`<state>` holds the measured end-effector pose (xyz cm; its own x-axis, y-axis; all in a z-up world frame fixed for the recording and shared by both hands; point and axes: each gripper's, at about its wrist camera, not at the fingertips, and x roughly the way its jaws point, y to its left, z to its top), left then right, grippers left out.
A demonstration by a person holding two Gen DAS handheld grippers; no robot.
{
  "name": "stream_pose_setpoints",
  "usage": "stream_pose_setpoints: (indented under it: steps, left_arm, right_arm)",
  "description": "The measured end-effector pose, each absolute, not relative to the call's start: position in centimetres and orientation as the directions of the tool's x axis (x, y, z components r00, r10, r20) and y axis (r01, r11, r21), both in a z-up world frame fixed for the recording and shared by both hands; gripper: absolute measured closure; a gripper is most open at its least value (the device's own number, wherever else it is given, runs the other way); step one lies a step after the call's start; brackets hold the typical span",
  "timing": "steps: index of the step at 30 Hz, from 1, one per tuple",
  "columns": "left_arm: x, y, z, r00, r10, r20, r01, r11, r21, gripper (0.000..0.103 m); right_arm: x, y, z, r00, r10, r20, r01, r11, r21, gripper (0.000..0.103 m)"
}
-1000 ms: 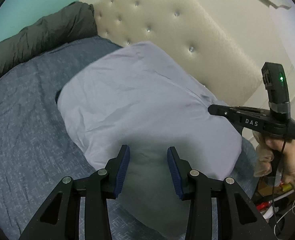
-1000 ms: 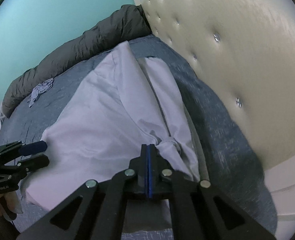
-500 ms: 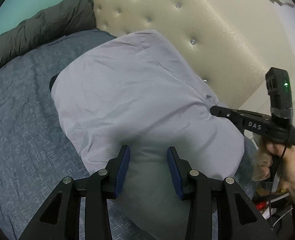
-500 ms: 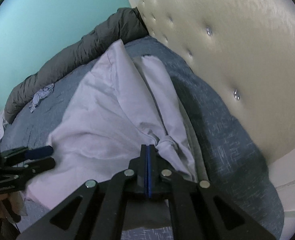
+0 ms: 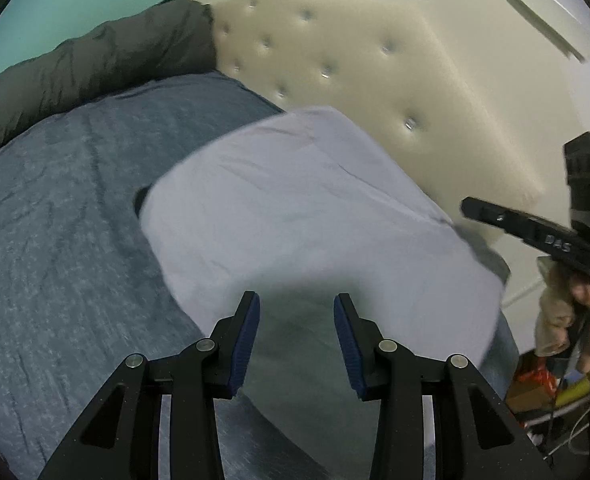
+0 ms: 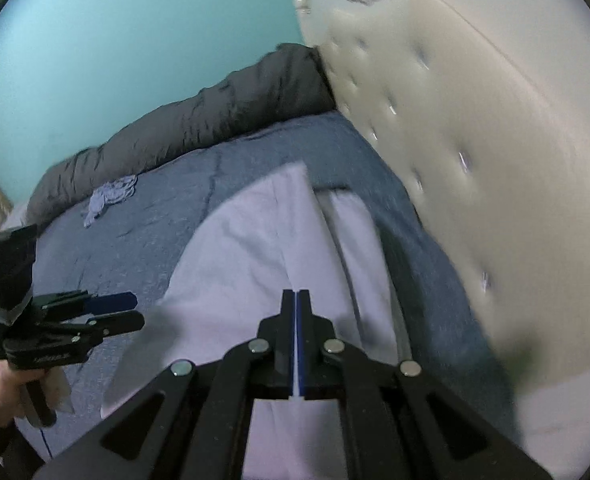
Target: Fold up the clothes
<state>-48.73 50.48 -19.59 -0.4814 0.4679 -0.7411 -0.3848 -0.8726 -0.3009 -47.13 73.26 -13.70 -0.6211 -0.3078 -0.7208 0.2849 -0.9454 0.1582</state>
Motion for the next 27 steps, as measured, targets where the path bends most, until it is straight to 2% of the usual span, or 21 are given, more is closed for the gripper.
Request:
stream_pose_setpoints:
  steps: [8, 12, 19, 27]
  left_arm:
    - [-54.9, 49.9, -20.1, -0.474, 0.426, -0.771, -0.352, -0.894, -0.278, 0.061]
    - [-57.5, 50.2, -21.6, -0.455, 0.409, -0.791, -0.348, -0.899, -0.265, 0.061]
    - [-59.8, 51.0, -23.8, -0.435, 0.394, -0.809, -0.350, -0.902, -0.251, 0.061]
    - [-60.3, 52.0, -25.1, -0.426, 0.383, -0.820, -0.381, -0.898, -0.222, 0.061]
  right_arm:
    - [-54.9, 68.7, -13.6, -0.531, -0.255, -0.808, 0.389, -0.921, 0.035, 0.103]
    - [-58.5, 67.2, -15.5, -0.477, -0.215, -0.852, 0.405, -0.914, 0.004, 0.103]
    - [-61.8, 69.0, -21.1, -0.385, -0.098, -0.918, 0.317, -0.948, -0.032, 0.103]
    - [-63.1, 70.8, -25.0, -0.293, -0.085, -0.952, 0.252, -0.968, 0.009, 0.103]
